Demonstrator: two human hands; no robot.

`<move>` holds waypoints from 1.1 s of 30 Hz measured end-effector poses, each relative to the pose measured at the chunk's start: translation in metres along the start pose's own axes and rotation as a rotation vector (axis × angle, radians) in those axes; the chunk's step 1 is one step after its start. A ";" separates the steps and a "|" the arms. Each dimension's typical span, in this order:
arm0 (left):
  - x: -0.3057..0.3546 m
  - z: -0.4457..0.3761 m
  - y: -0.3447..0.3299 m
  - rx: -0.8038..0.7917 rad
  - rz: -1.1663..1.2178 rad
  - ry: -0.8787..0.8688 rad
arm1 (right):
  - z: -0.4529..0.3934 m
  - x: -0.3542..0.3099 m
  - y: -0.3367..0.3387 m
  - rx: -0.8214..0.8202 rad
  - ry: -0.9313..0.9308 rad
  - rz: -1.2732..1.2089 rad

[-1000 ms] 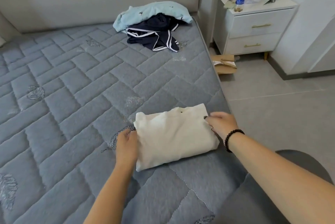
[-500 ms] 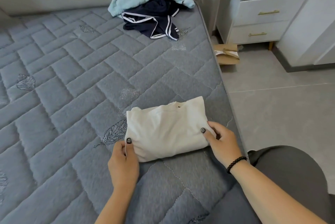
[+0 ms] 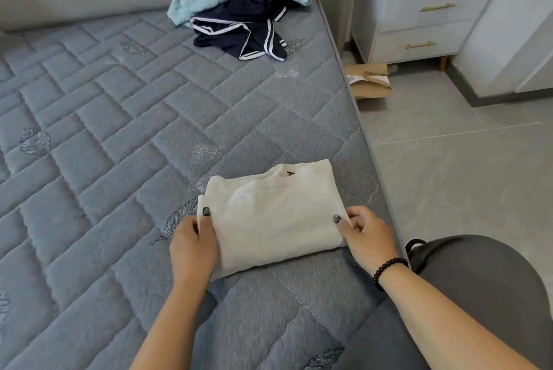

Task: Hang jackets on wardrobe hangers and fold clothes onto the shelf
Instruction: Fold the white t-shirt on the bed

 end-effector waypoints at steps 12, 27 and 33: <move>-0.007 -0.020 -0.009 -0.070 0.108 0.088 | -0.035 -0.014 0.010 -0.078 -0.097 -0.142; 0.014 -0.042 -0.005 -0.005 0.233 -0.018 | -0.101 -0.086 -0.003 -0.050 0.427 0.397; 0.025 -0.055 -0.018 0.067 0.196 -0.035 | -0.109 -0.086 -0.004 0.148 0.358 0.331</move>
Point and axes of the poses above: each hand's wrist, its own z-axis away from the middle knuckle, its own y-axis out of the back of the hand, x = y × z, the point moved 5 cm from there along -z, towards the middle knuckle, and after that the axes turned 10 degrees about z, right-handed, at the moved point
